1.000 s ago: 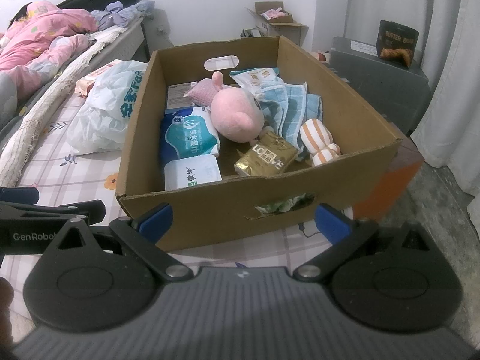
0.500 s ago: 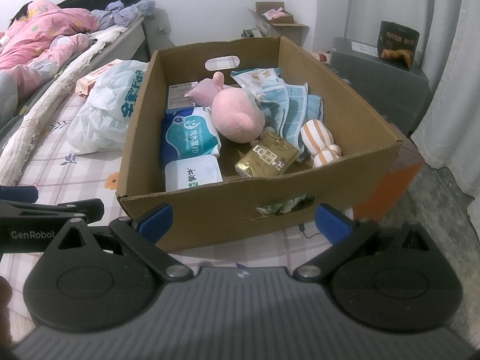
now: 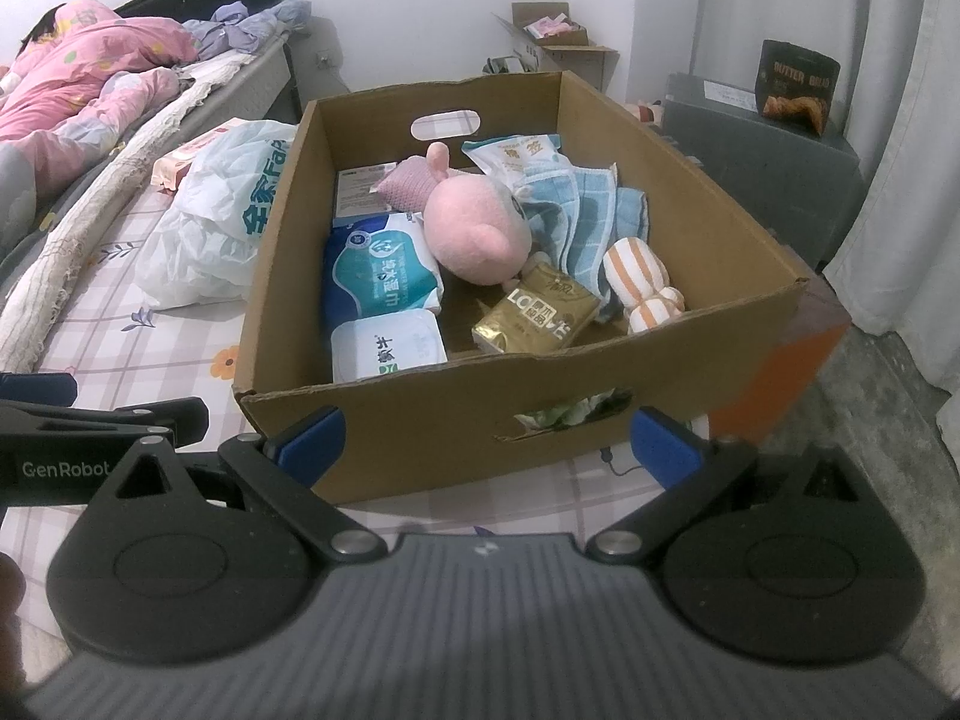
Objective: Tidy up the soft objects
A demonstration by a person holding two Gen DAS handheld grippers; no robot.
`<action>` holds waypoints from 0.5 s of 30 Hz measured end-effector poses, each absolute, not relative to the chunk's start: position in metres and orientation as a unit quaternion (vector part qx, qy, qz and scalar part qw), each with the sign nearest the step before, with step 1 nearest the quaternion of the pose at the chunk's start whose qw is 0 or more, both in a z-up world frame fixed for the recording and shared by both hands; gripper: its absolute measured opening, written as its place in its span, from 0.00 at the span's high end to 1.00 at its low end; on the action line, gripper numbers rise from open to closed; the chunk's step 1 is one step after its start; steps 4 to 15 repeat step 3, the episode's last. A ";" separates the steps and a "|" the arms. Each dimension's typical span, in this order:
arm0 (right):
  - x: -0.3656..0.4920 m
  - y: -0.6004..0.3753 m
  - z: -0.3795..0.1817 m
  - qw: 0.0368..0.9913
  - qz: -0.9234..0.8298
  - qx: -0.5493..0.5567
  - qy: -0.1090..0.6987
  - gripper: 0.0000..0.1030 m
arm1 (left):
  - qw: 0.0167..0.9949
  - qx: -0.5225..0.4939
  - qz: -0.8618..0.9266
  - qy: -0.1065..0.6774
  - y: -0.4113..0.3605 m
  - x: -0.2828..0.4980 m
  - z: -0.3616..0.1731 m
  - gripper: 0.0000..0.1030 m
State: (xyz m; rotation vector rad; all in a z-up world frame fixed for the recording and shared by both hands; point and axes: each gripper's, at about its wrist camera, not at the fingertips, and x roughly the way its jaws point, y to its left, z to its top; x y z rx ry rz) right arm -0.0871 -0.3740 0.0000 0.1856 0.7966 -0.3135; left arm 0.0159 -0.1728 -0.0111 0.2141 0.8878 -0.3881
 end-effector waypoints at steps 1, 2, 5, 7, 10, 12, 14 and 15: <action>-0.087 -0.374 0.000 0.906 -0.152 0.090 0.386 0.01 | 0.879 0.103 -0.186 0.426 -0.173 0.016 -0.011 0.00; -0.087 -0.374 0.000 0.906 -0.152 0.090 0.386 0.01 | 0.879 0.103 -0.186 0.426 -0.173 0.016 -0.011 0.00; -0.087 -0.374 0.000 0.906 -0.152 0.089 0.386 0.01 | 0.879 0.103 -0.186 0.426 -0.173 0.016 -0.011 0.00; -0.087 -0.374 0.000 0.906 -0.152 0.089 0.386 0.01 | 0.879 0.103 -0.186 0.426 -0.173 0.016 -0.011 0.00; -0.087 -0.374 0.000 0.906 -0.152 0.089 0.386 0.01 | 0.879 0.103 -0.186 0.426 -0.173 0.016 -0.011 0.00; -0.087 -0.374 0.000 0.906 -0.152 0.089 0.386 0.01 | 0.879 0.103 -0.186 0.426 -0.173 0.016 -0.011 0.00; -0.087 -0.374 0.000 0.906 -0.152 0.089 0.386 0.01 | 0.879 0.103 -0.186 0.426 -0.173 0.016 -0.011 0.00; -0.087 -0.374 0.000 0.906 -0.152 0.089 0.386 0.01 | 0.879 0.103 -0.186 0.426 -0.173 0.016 -0.011 0.00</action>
